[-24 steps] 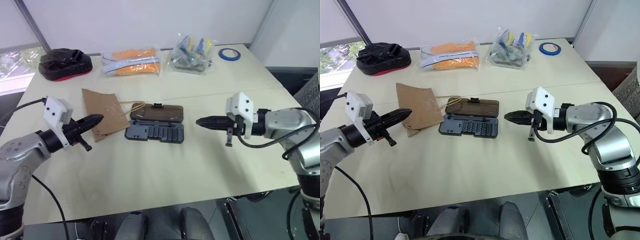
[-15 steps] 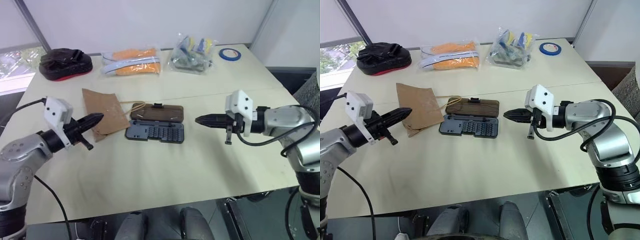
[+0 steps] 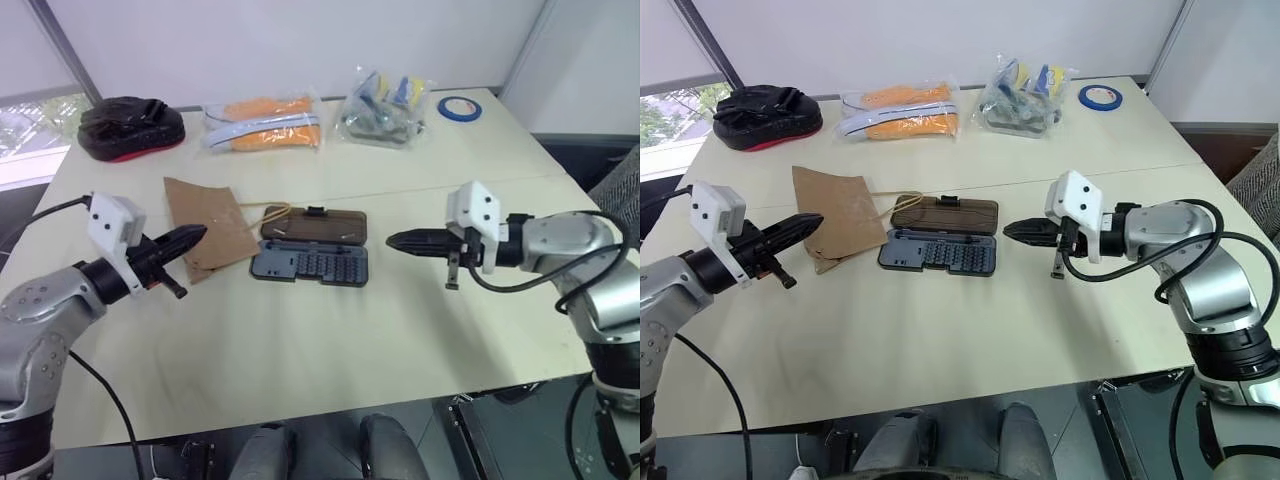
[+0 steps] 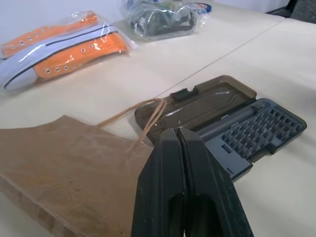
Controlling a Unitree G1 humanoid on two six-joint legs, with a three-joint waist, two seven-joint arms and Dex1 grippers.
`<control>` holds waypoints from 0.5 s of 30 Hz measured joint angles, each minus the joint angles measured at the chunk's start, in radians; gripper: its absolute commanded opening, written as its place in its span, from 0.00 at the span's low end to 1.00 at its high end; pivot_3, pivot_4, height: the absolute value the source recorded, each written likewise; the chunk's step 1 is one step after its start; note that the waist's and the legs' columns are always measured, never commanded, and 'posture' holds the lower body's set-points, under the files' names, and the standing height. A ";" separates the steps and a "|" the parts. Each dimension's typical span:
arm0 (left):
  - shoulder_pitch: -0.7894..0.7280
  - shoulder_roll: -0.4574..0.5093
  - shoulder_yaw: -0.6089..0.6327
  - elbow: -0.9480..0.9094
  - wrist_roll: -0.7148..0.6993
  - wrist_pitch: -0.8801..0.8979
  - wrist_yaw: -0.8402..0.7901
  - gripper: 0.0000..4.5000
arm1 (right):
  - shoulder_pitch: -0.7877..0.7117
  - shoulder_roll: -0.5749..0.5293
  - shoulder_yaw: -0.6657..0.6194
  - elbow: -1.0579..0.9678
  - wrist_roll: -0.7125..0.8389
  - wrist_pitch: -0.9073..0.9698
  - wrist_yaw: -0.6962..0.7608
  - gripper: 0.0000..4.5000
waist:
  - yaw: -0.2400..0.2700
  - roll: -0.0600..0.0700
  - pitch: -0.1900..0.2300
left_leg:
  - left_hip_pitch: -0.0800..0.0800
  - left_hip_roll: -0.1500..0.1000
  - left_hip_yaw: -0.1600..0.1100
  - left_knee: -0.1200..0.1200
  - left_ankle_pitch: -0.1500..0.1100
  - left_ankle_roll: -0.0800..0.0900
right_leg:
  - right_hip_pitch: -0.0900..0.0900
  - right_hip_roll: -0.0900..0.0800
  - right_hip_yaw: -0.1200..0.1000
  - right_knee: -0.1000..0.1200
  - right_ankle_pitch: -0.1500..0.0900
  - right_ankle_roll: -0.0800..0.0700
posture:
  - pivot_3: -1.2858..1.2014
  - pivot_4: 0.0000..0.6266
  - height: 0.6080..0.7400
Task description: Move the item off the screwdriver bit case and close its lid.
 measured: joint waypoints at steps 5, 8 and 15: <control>-0.006 -0.012 0.000 0.005 -0.004 0.019 0.033 0.00 | 0.000 0.005 0.001 0.006 -0.001 -0.007 -0.009 0.02 | 0.001 0.000 0.000 | 0.000 0.000 0.000 0.000 0.000 0.000 | 0.000 0.000 0.000 0.000 0.000 0.000 | 0.52 0.24 1.00; -0.012 -0.026 0.000 0.007 -0.015 0.036 0.058 0.29 | 0.000 0.008 0.001 0.010 -0.001 -0.011 -0.011 0.00 | 0.000 0.000 0.000 | 0.000 0.000 0.000 0.000 0.000 0.000 | 0.000 0.000 0.000 0.000 0.000 0.000 | 0.52 0.24 1.00; -0.059 -0.114 0.089 0.073 -0.113 0.198 0.260 1.00 | -0.001 0.025 0.003 0.018 -0.012 -0.015 -0.019 0.00 | -0.001 0.000 0.000 | 0.000 0.000 -0.001 0.000 0.000 0.000 | -0.001 0.000 0.000 0.001 0.000 0.000 | 0.52 0.24 1.00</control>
